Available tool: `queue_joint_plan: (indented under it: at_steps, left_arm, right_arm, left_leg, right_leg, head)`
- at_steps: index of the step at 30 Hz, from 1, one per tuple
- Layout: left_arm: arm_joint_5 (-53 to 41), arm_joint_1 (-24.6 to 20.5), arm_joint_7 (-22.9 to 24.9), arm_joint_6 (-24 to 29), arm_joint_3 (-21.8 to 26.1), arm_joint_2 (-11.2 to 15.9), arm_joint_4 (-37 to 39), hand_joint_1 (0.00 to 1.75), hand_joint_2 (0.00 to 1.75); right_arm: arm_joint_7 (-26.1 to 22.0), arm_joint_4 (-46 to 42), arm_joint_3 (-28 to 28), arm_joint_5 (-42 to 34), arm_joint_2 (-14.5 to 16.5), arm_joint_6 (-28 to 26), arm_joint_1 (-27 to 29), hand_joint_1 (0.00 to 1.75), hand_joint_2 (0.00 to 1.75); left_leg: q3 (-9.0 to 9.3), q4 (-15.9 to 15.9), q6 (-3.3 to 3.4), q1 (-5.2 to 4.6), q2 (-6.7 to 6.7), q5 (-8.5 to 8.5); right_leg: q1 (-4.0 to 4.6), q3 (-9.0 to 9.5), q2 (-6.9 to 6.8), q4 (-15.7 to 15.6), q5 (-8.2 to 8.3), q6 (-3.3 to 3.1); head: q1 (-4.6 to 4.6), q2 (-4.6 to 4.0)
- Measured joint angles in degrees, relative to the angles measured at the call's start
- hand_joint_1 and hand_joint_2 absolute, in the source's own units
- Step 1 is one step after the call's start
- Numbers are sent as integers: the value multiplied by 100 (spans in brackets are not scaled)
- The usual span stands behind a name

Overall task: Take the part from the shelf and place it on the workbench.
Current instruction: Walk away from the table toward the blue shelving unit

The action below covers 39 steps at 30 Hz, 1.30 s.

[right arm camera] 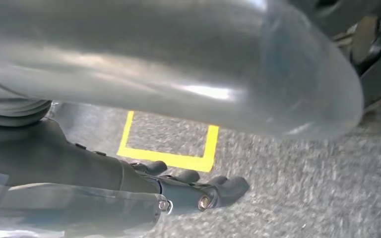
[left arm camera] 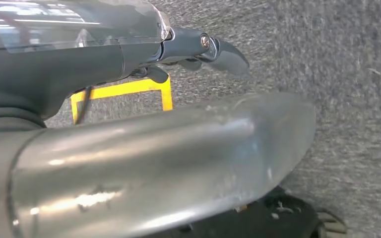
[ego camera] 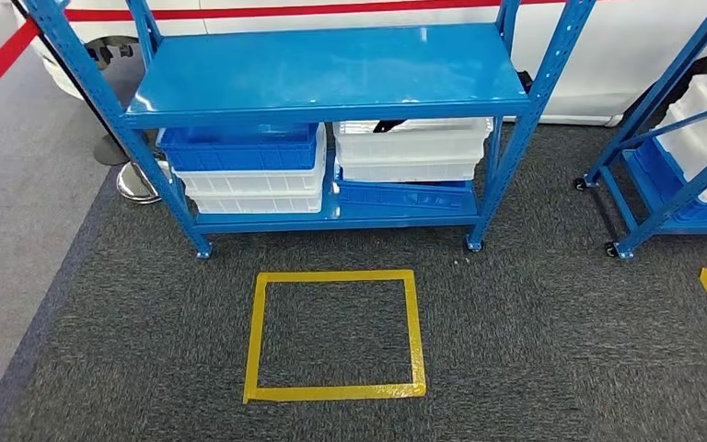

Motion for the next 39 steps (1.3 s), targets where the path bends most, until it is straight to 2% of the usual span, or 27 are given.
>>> queue_joint_plan:
  at_steps: [2, 4, 6, 8, 9, 10, 12, 13, 14, 15, 17, 18, 19, 21, 23, 24, 25, 27, 28, 29, 31, 33, 34, 35, 37, 38, 39]
  left_arm:
    - [-1, -17, 4, 0, 0, 0, 0, 0, 0]
    - [-5, -25, 10, 0, 1, -3, 0, 0, 0]
    - [-9, -1, 14, -1, 2, -7, 0, 0, 0]
    - [-9, 36, 21, 0, 4, -7, 0, 0, 0]
    - [-9, 55, 25, -1, 7, -7, 0, 0, 0]
    - [-9, 80, 28, -1, 12, -5, 0, 0, 0]
    - [-10, 131, 36, 0, 25, 7, 0, 0, 0]
    - [-11, 144, 39, 1, 30, 13, 0, 0, 0]
    - [-12, 137, 41, 2, 32, 16, 0, 0, 0]
    - [-13, 110, 42, 2, 33, 15, 0, 0, 0]
    - [-15, 56, 37, 2, 35, 13, 0, 0, 0]
    - [-16, 35, 38, 2, 35, 13, 0, 0, 0]
    - [-18, 29, 40, 3, 35, 13, 0, 0, 0]
    - [-22, 27, 47, 5, 35, 10, 0, 0, 0]
    - [-28, 40, 53, 7, 35, 5, 0, 0, 0]
    - [-33, 47, 57, 8, 35, 1, 0, 0, 0]
    - [-37, 56, 61, 10, 36, -4, 0, 0, 0]
    - [-42, 72, 69, 15, 38, -14, 0, 0, 0]
    - [-43, 76, 75, 19, 39, -16, 0, 0, 0]
    - [-44, 70, 80, 27, 39, -18, 0, 0, 0]
    - [-60, 28, 91, 66, 39, -11, -1, 0, 0]
    - [-85, -21, 92, 96, 38, -3, -2, 0, 0]
    - [-98, -33, 92, 97, 38, 0, -3, 0, 0]
    - [-114, -31, 92, 92, 37, -3, -2, 0, 0]
    - [-143, -21, 95, 87, 37, -4, -2, 0, 0]
    - [-151, -16, 96, 86, 37, -4, -2, 0, 0]
    - [-152, -15, 96, 84, 37, -4, -2, 0, 0]
  right_arm:
    - [8, 0, -1, 0, 0, 7, 18, 0, 0]
    - [12, 0, -2, 0, 0, 12, 22, 0, 0]
    - [13, 0, -3, 0, 1, 13, 16, 0, 0]
    - [13, 0, -4, 0, 1, 12, 20, 0, 0]
    - [13, 0, -5, 0, 1, 12, 27, 0, 0]
    - [13, 3, -6, 0, 5, 13, 47, 0, 0]
    - [10, 13, -8, 0, 21, 15, 62, 0, 0]
    - [12, 17, -9, 1, 28, 16, 53, 0, 0]
    - [13, 17, -10, 2, 32, 17, 28, 0, 0]
    - [19, 15, -10, 3, 32, 16, -5, 0, 0]
    - [36, 13, -11, 5, 32, 13, -57, 0, 0]
    - [42, 13, -11, 5, 32, 10, -83, 0, 0]
    - [47, 13, -12, 7, 32, 8, -94, 0, 0]
    - [53, 13, -22, 16, 28, -2, -92, 0, 0]
    - [62, 13, -43, 32, 22, -19, -61, 0, 0]
    - [66, 13, -53, 37, 17, -27, -39, 0, 0]
    - [69, 13, -60, 40, 13, -32, -14, 0, 0]
    - [74, 14, -75, 41, 5, -34, 46, 0, 0]
    - [76, 14, -83, 41, 3, -34, 55, 0, 0]
    - [79, 14, -90, 43, 2, -33, 49, 0, 0]
    - [79, 13, -93, 49, 8, -31, -5, 0, 0]
    - [81, 13, -97, 57, 17, -33, -41, 0, 0]
    - [86, 13, -99, 60, 20, -35, -54, 0, 0]
    - [93, 13, -102, 63, 18, -37, -60, 0, 0]
    - [107, 13, -104, 71, 18, -35, -67, 0, 0]
    - [111, 13, -105, 74, 18, -33, -67, 0, 0]
    - [114, 13, -107, 77, 18, -29, -67, 0, 0]
  left_leg:
    - [-140, 408, -49, 11, 15, 107]
    - [-644, 1177, -82, 19, 33, 94]
    - [-1185, 1699, -87, 20, 35, -260]
    - [-1508, 1647, -42, 9, 35, -596]
    - [-1601, 1439, 13, -5, 35, -545]
    - [-1672, 1129, 97, -35, 37, -194]
    - [-1749, 516, 261, -142, 42, 873]
    - [-1740, 334, 312, -196, 49, 1240]
    - [-1690, 251, 337, -230, 50, 1337]
    - [-1583, 233, 358, -236, 42, 1218]
    - [-1328, 115, 403, -213, 13, 1067]
    - [-1188, 66, 426, -197, 5, 993]
    - [-1056, 31, 438, -184, 8, 906]
    - [-788, 10, 455, -169, -3, 705]
    - [-486, 6, 438, -154, -48, 476]
    - [-331, 6, 421, -147, -70, 355]
    - [-189, 6, 401, -141, -83, 225]
    - [55, 57, 354, -155, -95, -44]
    - [144, 82, 319, -166, -97, -174]
    - [222, 110, 283, -173, -98, -269]
    - [185, 326, 220, -164, -86, -225]
    - [-148, 908, 157, -142, -48, -26]
    - [-367, 1228, 119, -120, -27, -41]
    - [-568, 1472, 79, -92, -10, -172]
    - [-884, 1700, 23, -31, 8, -611]
    - [-982, 1669, 4, -8, 16, -742]
    - [-1027, 1523, -8, 10, 23, -708]
  right_leg:
    - [-6, 188, -11, -43, -112, -78]
    - [1, 424, -27, -120, -241, -128]
    - [24, 688, -16, -215, -386, -147]
    - [51, 999, 9, -310, -551, -148]
    - [70, 1166, 15, -359, -641, -147]
    - [85, 1320, 13, -407, -738, -148]
    - [105, 1570, 25, -485, -929, -117]
    - [99, 1689, 36, -538, -1002, -88]
    - [93, 1787, 46, -556, -1016, -49]
    - [87, 1826, 50, -494, -955, -5]
    - [82, 1597, 35, 101, -670, 47]
    - [83, 1322, 32, 540, -576, 64]
    - [78, 1015, 31, 939, -604, 69]
    - [76, 448, 29, 1344, -1060, 94]
    - [75, 38, 29, 1269, -1583, 119]
    - [76, -122, 29, 1099, -1610, 121]
    - [77, -254, 27, 855, -1355, 114]
    - [90, -452, 19, 352, -305, 71]
    - [100, -489, 18, 236, 127, 35]
    - [113, -495, 20, 208, 337, -9]
    - [121, -401, 22, 233, 285, -101]
    - [99, -251, 13, 111, 210, -171]
    - [85, -155, 11, 39, 180, -191]
    - [78, -56, 10, -19, 142, -205]
    - [69, 122, 17, -83, 47, -201]
    - [64, 198, 23, -93, -9, -190]
    - [59, 272, 28, -95, -67, -176]
  head:
    - [-18, 1]
    - [-40, 1]
    - [-50, 1]
    - [-59, 1]
    - [-64, 0]
    - [-64, 0]
    - [-45, -1]
    - [-49, -1]
    - [-55, 0]
    - [-74, 0]
    - [-82, -2]
    - [-77, -2]
    - [-69, -2]
    - [-62, -1]
    - [-59, 0]
    - [-52, 0]
    - [-46, 0]
    - [-33, 0]
    - [-34, -1]
    - [-37, -1]
    - [-45, -1]
    - [-62, -1]
    - [-72, 0]
    - [-81, -1]
    - [-87, -1]
    - [-90, -1]
    - [-91, -1]
